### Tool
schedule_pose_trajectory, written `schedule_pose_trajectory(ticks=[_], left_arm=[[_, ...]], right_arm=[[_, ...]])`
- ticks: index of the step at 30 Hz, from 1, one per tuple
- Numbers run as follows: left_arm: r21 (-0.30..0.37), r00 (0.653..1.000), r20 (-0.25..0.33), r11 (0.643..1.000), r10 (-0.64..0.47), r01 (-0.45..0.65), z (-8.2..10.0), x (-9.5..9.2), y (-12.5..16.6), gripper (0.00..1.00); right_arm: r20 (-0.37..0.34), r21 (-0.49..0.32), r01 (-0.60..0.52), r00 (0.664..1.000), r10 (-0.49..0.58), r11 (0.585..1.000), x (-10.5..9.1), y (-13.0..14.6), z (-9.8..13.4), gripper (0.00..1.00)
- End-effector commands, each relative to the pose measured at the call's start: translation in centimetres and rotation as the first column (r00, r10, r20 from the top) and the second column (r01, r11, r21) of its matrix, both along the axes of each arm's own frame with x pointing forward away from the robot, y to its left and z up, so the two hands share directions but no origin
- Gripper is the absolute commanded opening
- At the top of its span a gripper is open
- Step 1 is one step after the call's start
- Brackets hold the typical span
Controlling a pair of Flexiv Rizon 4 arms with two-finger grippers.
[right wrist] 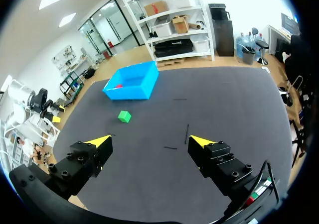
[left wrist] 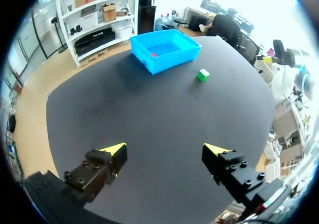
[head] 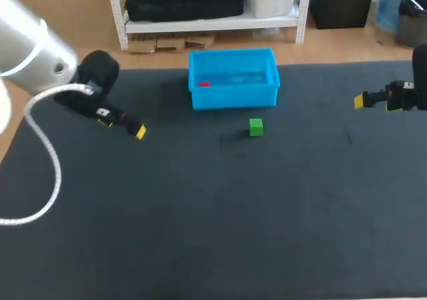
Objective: Use the left arm to pick the red cube and place it into the blue plastic box first, then use the right arm to grasp the green cube and put it into the same blue plastic box after the first action is fully finished.
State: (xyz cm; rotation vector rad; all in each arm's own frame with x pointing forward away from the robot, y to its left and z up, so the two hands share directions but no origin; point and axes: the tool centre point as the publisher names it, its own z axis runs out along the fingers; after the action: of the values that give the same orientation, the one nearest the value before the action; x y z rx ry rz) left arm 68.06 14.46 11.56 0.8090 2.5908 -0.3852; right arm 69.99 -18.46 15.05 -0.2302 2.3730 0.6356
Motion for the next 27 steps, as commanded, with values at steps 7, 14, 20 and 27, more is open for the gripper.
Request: schedule_pose_trajectory(ticks=[7, 14, 20, 27], left_arm=[[-0.073, 0.998, 0.019, 0.996, -0.058, 0.059, -0.4, -2.2, 2.3, 1.0], [-0.098, 0.995, 0.02, 0.99, -0.095, 0.097, -0.3, -2.4, 2.5, 1.0], [-0.073, 0.995, 0.041, 0.993, -0.095, 0.098, -0.4, -2.5, 2.2, 1.0], [-0.073, 0.995, 0.041, 0.993, -0.095, 0.098, -0.4, -2.5, 2.2, 1.0]], right_arm=[[0.0, 0.0, -0.001, 1.0, 0.001, 1.0, 0.0, 0.0, 0.0, 1.0], [0.0, 0.0, -0.001, 1.0, 0.001, 1.0, 0.0, 0.0, 0.0, 1.0], [0.0, 0.0, -0.001, 1.0, 0.001, 1.0, 0.0, 0.0, 0.0, 1.0], [-0.041, -0.088, -0.009, 0.999, 0.006, 0.996, 0.7, 0.4, 0.7, 1.0]])
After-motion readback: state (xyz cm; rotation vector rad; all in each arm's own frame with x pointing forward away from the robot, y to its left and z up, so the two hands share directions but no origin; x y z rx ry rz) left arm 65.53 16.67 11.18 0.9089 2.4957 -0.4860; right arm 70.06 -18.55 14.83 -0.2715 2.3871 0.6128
